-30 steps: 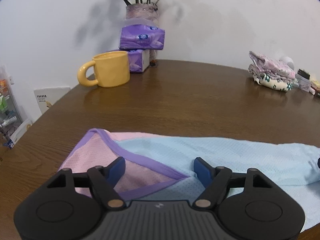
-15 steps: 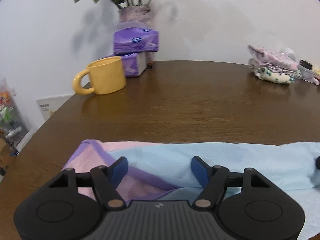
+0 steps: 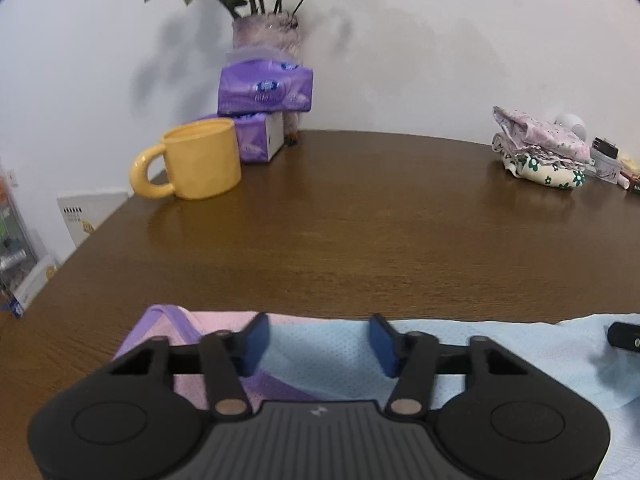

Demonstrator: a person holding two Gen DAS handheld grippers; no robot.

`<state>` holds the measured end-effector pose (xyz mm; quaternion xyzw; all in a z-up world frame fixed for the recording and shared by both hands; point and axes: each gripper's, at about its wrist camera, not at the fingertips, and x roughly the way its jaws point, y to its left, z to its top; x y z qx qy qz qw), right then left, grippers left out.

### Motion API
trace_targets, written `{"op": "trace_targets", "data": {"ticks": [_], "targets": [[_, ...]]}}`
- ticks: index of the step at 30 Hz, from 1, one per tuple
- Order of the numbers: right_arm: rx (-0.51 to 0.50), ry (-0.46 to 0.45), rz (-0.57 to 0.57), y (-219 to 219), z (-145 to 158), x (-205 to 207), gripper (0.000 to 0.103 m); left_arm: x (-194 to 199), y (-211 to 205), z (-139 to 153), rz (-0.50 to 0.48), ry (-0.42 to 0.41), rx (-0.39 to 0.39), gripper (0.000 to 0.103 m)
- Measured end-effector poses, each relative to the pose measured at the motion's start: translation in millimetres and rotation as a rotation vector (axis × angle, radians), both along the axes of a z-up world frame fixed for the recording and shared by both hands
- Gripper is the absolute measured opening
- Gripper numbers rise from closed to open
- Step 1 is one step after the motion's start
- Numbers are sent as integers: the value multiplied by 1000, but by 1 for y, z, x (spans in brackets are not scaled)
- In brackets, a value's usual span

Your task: Fold clothes

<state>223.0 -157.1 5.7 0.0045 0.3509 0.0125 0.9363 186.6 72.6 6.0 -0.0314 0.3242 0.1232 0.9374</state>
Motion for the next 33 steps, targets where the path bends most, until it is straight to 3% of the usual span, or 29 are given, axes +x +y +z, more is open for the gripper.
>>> {"op": "trace_targets", "data": {"ticks": [5, 9, 12, 18, 24, 33], "targets": [[-69, 1, -29, -2, -4, 1, 103, -1, 14, -4, 30, 4, 5, 47], [-44, 10, -29, -12, -6, 3, 103, -7, 24, -5, 52, 0, 16, 50], [14, 5, -19, -20, -4, 1, 103, -9, 30, -5, 49, -6, 9, 51], [197, -130, 3, -38, 19, -23, 103, -16, 31, 3, 40, -49, -18, 48], [298, -49, 61, -36, 26, -12, 103, -18, 5, 11, -30, -61, 14, 55], [142, -72, 80, -3, 26, -18, 103, -15, -8, 3, -68, -45, -3, 57]]}}
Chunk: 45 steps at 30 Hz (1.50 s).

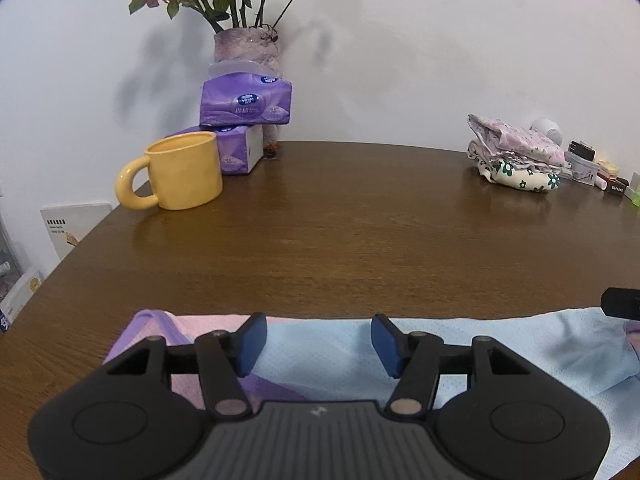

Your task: Fold clothes

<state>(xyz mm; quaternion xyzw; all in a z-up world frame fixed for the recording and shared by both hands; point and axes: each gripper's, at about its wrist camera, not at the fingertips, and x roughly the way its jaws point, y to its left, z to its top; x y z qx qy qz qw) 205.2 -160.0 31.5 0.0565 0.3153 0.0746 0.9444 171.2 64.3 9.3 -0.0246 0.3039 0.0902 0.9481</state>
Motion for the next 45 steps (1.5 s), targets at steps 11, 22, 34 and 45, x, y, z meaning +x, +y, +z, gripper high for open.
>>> {"op": "trace_targets", "data": {"ticks": [11, 22, 34, 45], "targets": [[-76, 21, -26, 14, -9, 0, 103, -1, 0, -3, -20, 0, -23, 70], [-128, 65, -21, 27, -26, 3, 103, -5, 3, -9, -40, 19, -83, 78], [-173, 42, -32, 30, -33, 2, 102, -2, 1, -13, -60, 45, -63, 103], [-172, 39, -36, 30, -33, 2, 102, 2, -6, -15, -59, 68, -18, 103]]}}
